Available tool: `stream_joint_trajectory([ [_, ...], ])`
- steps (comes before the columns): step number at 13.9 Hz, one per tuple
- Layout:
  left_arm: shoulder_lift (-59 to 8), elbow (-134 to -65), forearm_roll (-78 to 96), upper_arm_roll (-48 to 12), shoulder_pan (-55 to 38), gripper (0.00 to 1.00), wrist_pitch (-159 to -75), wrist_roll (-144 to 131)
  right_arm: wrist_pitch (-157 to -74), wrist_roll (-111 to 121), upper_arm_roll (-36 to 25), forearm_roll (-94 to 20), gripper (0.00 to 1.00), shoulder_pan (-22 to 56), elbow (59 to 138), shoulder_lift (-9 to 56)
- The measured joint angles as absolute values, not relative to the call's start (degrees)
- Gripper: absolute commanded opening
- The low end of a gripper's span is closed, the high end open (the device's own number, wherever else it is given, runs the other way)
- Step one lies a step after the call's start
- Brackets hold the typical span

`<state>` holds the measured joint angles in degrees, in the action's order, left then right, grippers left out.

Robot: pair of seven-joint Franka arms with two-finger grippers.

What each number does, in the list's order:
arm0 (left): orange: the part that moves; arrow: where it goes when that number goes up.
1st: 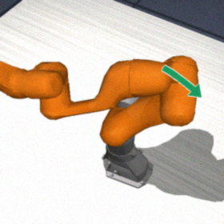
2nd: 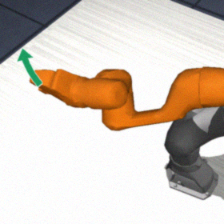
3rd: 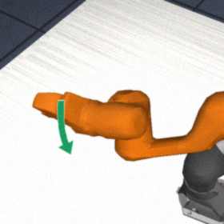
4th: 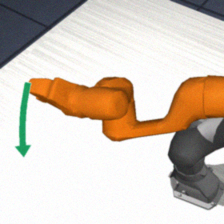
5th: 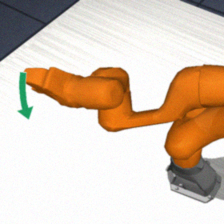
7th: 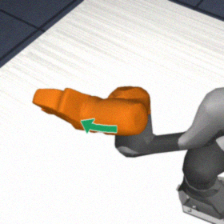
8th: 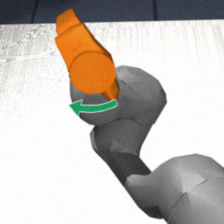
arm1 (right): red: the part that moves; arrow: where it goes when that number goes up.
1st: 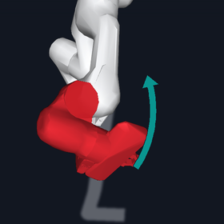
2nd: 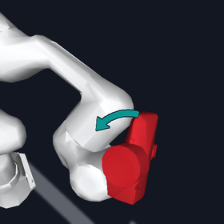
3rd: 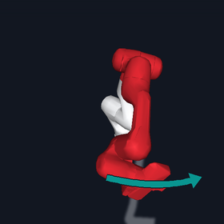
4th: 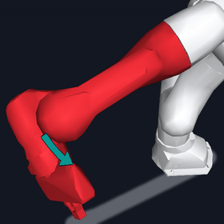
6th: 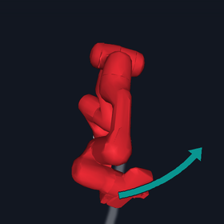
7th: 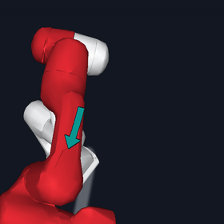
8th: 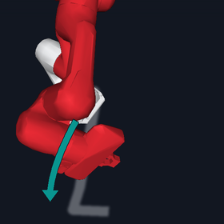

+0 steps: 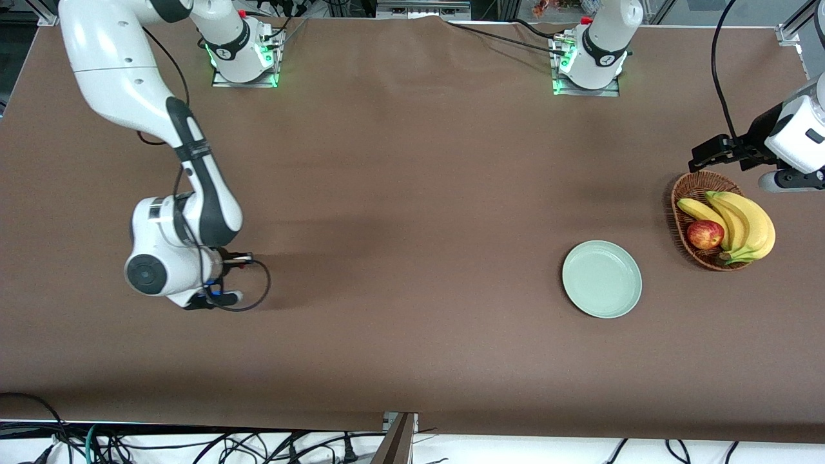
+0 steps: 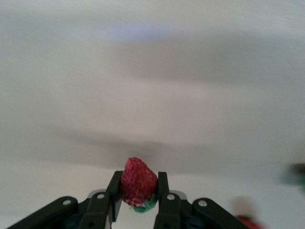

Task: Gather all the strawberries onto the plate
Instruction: 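Lift the strawberry with the right gripper toward the table middle, then set the strawberry down mid-table with the right gripper while the left gripper approaches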

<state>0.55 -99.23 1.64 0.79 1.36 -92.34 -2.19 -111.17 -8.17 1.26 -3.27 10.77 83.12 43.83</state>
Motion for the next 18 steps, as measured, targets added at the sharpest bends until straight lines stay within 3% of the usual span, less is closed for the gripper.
stream_joint_trajectory([
  [4,0.4,-99.2,1.6,0.7,1.2,1.0,-92.3,-2.2,-119.4,-32.9,5.0,-9.9,0.0,20.2,81.0,43.8],
  [8,0.4,-99.2,1.6,0.7,1.2,1.0,-92.3,-2.2,-136.9,-52.2,5.2,-10.7,0.0,31.3,81.1,45.7],
  [11,0.2,-99.2,1.6,0.6,1.2,1.0,-92.3,-2.2,-147.9,-57.2,5.1,-10.7,0.0,37.5,81.1,49.1],
  [14,-0.2,-99.2,1.6,0.4,1.1,1.0,-92.3,-2.2,-152.2,-58.1,5.1,-10.7,0.04,41.1,81.1,51.0],
  [15,-0.4,-99.2,1.6,-0.1,1.1,1.0,-92.3,-2.2,-152.4,-58.8,5.1,-10.7,0.25,41.7,81.0,51.1],
  [16,-0.6,-99.2,1.6,-0.6,1.0,1.0,-92.3,-2.2,-152.4,-59.5,5.1,-10.7,0.97,42.0,81.0,51.1],
  [18,-0.9,-99.2,1.6,-1.1,0.9,1.0,-92.3,-2.2,-152.4,-59.8,4.9,-10.7,1.0,42.1,80.8,51.1],
])
